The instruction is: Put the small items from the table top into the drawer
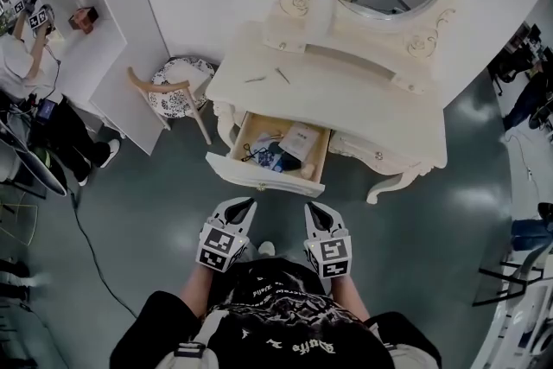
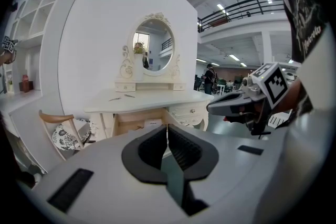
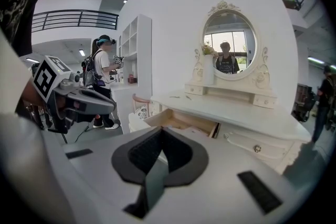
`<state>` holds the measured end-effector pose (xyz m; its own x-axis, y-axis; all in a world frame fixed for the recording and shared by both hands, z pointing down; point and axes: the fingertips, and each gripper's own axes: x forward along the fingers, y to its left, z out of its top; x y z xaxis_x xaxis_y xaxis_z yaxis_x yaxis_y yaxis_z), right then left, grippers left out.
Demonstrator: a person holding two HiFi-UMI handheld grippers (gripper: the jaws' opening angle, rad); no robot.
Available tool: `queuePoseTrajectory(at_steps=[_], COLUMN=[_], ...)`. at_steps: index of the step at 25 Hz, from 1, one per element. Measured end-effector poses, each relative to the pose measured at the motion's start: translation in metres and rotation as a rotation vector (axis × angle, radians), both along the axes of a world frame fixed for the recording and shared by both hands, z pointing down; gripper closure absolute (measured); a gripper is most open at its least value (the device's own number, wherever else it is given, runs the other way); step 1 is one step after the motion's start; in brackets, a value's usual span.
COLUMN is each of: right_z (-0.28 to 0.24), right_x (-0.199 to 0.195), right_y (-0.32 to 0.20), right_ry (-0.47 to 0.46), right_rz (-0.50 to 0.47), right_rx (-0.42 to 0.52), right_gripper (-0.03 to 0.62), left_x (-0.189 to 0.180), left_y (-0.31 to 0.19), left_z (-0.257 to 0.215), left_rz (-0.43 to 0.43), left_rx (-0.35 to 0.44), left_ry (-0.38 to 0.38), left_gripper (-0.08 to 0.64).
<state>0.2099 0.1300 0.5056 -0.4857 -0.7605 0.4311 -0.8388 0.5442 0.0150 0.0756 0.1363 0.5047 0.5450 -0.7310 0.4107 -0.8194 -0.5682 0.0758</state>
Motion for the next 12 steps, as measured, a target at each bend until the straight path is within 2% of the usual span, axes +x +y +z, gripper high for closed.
queuePoseTrajectory(at_steps=[4,12], right_z=[0.003,0.007], right_x=[-0.004,-0.006], right_y=[-0.004,-0.015], right_ry=[-0.003,0.026], right_rz=[-0.020,-0.033], right_rx=[-0.005,-0.026], right_gripper=[0.583,0.581], left_x=[-0.006,-0.011], left_y=[-0.007,-0.026], left_z=[0.003,0.005], left_rz=[-0.026,-0.056], left_rx=[0.000,-0.005], left_ry=[-0.017,0.035], left_gripper=[0.540,0.538])
